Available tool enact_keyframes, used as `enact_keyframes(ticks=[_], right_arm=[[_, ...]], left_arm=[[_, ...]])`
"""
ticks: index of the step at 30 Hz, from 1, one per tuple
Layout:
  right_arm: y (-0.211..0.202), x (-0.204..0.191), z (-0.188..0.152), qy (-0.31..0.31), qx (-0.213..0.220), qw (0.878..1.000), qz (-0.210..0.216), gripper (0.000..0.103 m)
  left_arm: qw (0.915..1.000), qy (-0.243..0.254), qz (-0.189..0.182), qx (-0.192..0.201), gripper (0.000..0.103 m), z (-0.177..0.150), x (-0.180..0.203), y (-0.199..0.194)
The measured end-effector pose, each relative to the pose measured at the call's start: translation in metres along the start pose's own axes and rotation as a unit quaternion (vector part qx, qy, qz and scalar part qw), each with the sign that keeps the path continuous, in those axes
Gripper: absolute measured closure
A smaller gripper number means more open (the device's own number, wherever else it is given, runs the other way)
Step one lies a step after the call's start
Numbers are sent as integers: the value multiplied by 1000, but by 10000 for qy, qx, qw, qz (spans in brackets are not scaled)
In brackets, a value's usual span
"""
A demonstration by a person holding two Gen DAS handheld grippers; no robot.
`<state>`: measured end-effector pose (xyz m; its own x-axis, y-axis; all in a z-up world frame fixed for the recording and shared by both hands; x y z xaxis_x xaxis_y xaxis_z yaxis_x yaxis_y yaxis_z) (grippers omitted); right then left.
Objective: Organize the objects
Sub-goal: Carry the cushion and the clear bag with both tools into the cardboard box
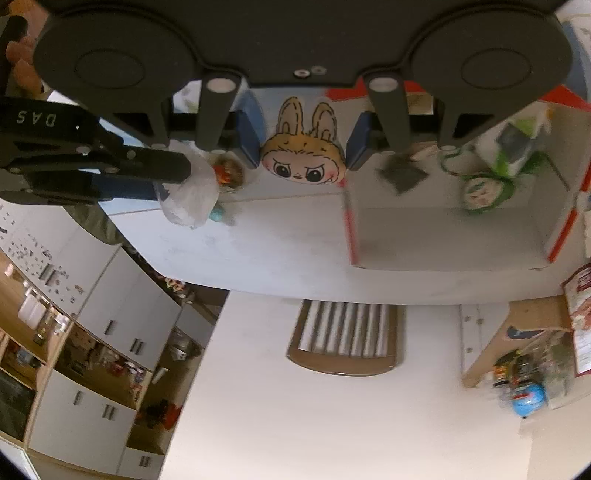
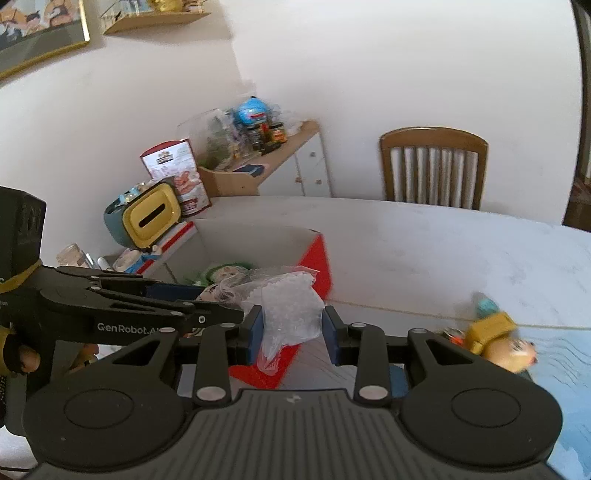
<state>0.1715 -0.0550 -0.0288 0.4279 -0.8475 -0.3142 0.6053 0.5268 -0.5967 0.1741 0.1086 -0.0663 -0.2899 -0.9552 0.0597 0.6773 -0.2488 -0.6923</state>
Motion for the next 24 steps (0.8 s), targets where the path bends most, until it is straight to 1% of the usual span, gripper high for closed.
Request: enact_keyframes(ticks=[8,17,24], right_arm=[[38,-36,10,-157,-114,9998,60,70],[81,-49,25,-99,-254,9996,-79,70],[128,-55,29,-124,-485,9983,-294,70]], left_arm=[[9996,-180,217,-32,53,2,-54,-3],[9985,-224,454,-199,53,2,-103,14],[9974,-126,543,-451,53,-10,-128,33]])
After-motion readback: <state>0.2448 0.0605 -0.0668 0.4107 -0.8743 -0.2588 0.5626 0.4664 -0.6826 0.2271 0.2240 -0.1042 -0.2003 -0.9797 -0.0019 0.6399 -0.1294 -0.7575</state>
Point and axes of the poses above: each gripper's, at about its wrist camera, not at the fingertips, and y roughly the way its jaws point, x to its right, z to its top, the point moved 7 cm from there along y, roughly the way its jaws point, and after that the axes turned 6 degrees about y, right-handed, at the moved point
